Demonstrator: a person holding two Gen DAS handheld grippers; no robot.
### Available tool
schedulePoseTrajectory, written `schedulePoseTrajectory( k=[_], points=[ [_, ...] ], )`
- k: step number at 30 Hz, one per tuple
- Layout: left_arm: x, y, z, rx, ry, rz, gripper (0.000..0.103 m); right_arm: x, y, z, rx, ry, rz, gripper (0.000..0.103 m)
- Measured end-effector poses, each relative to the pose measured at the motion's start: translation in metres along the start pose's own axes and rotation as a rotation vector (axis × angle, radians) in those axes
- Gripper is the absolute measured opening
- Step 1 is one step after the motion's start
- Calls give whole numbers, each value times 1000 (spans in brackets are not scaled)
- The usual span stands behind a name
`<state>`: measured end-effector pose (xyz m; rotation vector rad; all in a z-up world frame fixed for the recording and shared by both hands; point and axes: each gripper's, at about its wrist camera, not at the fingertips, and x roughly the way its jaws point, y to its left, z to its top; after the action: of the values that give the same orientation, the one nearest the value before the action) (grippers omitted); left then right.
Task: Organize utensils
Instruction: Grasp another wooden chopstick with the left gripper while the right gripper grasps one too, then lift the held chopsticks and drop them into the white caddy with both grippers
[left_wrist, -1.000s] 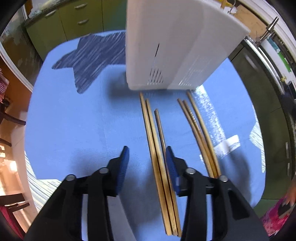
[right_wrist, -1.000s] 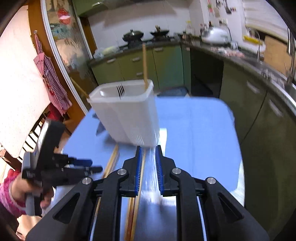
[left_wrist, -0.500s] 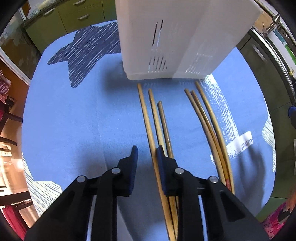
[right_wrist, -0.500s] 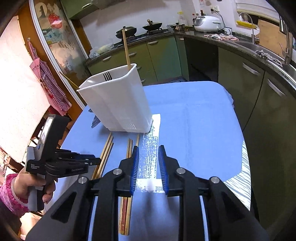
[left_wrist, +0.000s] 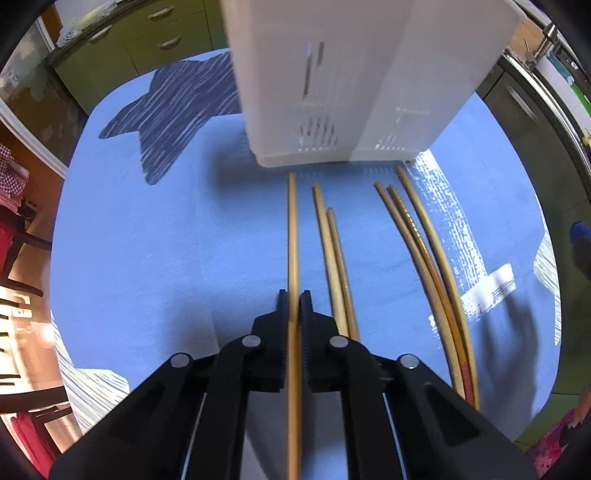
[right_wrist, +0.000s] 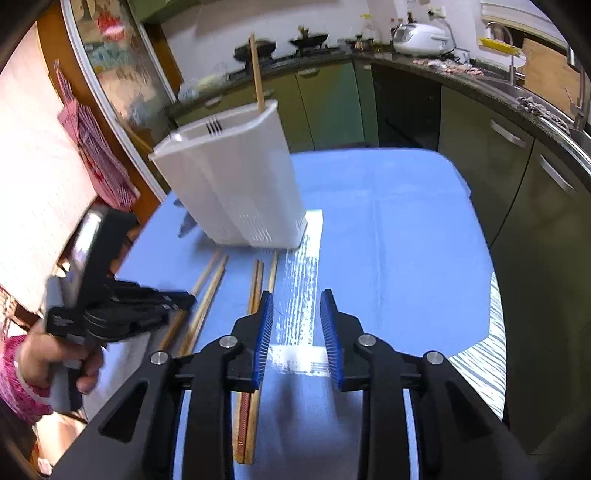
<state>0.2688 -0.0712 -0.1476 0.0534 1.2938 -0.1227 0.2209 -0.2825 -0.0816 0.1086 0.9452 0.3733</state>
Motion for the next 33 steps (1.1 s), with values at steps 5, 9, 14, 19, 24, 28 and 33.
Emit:
schedulePoseTrajectory(
  k=[5, 9, 14, 19, 24, 28, 33],
  points=[
    [-21, 14, -9, -9, -72, -3, 7, 41, 12, -3, -64, 120, -31, 27],
    [-46, 20, -15, -11, -144, -11, 7, 72, 18, -1, -75, 191, -26, 27],
    [-77, 27, -30, -6, -225, -11, 7, 97, 25, 6, -77, 244, -24, 23],
    [-94, 26, -39, -3, -264, -32, 7, 111, 31, 9, -83, 273, -51, 23],
    [-102, 31, -44, 4, -283, -45, 7, 118, 38, 9, -100, 289, -72, 17],
    [-103, 30, -47, 14, -289, -52, 6, 121, 47, 10, -121, 299, -92, 15],
    [-105, 30, -49, 25, -294, -60, 7, 131, 60, 10, -155, 311, -128, 13]
  ],
)
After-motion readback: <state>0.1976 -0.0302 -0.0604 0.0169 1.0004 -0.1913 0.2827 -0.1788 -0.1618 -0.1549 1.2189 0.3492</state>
